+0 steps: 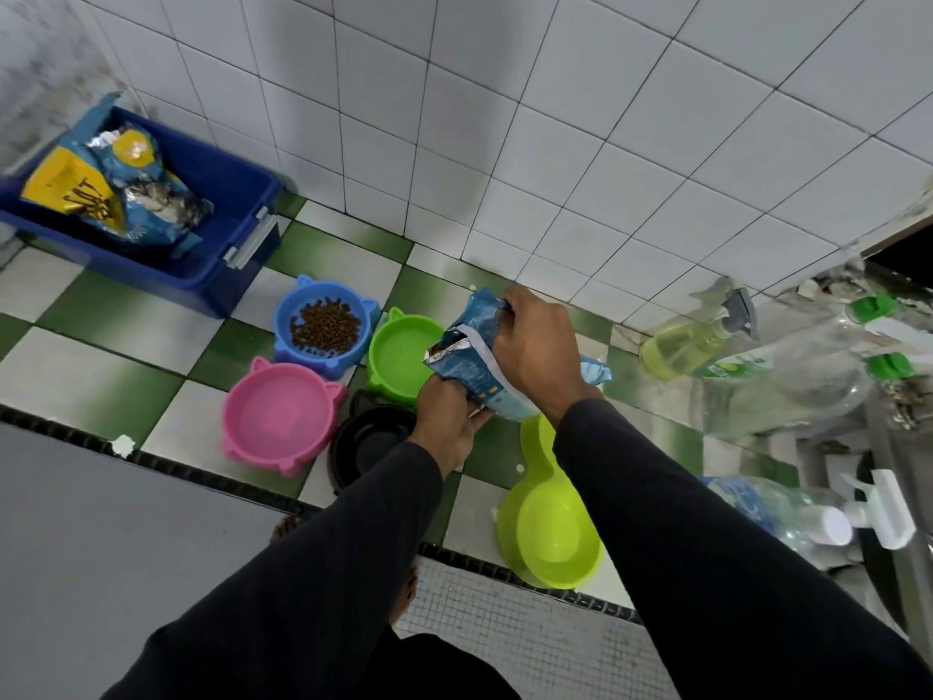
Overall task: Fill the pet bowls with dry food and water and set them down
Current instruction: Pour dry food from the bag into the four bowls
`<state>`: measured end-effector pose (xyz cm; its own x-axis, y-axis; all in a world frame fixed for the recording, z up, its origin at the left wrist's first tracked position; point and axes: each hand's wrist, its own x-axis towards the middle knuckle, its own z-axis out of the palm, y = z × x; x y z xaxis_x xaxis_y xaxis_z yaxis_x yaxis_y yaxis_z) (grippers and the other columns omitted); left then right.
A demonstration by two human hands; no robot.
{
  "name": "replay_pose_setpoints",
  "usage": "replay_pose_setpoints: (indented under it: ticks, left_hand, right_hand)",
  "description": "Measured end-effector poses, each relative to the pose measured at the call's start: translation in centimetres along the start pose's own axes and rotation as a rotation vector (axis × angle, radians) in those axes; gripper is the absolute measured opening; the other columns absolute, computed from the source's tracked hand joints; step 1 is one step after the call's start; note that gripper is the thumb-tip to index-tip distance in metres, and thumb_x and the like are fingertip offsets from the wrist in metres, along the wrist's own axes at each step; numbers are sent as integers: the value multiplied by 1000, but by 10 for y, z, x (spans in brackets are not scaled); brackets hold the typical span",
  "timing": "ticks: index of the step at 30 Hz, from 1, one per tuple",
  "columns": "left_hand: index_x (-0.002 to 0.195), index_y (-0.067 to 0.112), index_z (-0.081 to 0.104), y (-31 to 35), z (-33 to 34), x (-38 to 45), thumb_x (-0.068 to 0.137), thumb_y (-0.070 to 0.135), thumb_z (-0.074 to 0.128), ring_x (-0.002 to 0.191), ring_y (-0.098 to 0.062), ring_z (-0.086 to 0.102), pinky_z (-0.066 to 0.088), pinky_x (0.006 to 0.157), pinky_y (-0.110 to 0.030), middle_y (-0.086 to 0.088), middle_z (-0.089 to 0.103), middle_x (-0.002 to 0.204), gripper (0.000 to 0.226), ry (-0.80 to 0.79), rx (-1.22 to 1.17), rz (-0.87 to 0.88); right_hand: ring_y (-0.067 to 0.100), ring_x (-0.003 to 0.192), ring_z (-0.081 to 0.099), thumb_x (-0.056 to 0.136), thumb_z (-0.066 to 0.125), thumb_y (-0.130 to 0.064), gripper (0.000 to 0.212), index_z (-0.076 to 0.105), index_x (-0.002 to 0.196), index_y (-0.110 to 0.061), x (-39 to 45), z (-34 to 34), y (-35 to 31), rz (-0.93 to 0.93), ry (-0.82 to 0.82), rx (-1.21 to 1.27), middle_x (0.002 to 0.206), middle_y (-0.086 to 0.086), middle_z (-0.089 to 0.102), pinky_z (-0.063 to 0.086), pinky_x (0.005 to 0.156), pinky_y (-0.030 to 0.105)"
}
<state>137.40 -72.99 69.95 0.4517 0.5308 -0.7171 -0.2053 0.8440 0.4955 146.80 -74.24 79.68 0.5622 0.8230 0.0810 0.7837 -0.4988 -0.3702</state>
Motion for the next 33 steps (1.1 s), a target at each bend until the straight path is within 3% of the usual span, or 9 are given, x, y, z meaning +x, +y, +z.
replay_pose_setpoints:
  ticks: [8, 14, 19, 29, 33]
  left_hand:
    - [123, 10, 62, 0, -5, 4, 102, -2, 40, 88, -28, 69, 58, 72, -39, -12, 71, 98, 32, -18, -41, -68]
    - [99, 11, 62, 1, -8, 7, 103, -2, 36, 83, -27, 67, 56, 72, -41, -11, 68, 90, 29, -33, -79, -115]
    - [103, 10, 61, 2, -8, 7, 105, -1, 37, 87, -29, 67, 56, 79, -44, -13, 66, 96, 27, -38, -111, -130]
    - [116, 8, 59, 5, -10, 7, 107, 3, 36, 89, -28, 68, 56, 73, -42, -14, 68, 98, 26, -20, -139, -140]
    - [112, 9, 61, 5, -11, 6, 107, 3, 36, 91, -29, 68, 57, 71, -42, -15, 68, 101, 26, -14, -143, -145]
  right_hand:
    - [39, 75, 60, 95, 52, -22, 17, 62, 103, -11, 6, 3, -6, -56, -72, -139, 87, 18, 69, 41, 59, 37]
    - [36, 75, 61, 95, 52, -24, 18, 62, 104, -12, 12, 4, -11, -55, -105, -181, 88, 16, 69, 48, 62, 38]
    - [35, 72, 60, 96, 51, -24, 17, 62, 102, -13, 17, 8, -15, -51, -125, -190, 86, 14, 69, 50, 62, 38]
    - [33, 69, 61, 95, 51, -23, 15, 62, 99, -14, 22, 16, -18, -58, -133, -185, 81, 12, 66, 54, 62, 40]
    - [31, 66, 60, 96, 50, -22, 15, 62, 97, -13, 23, 18, -17, -68, -128, -189, 78, 10, 64, 52, 59, 37]
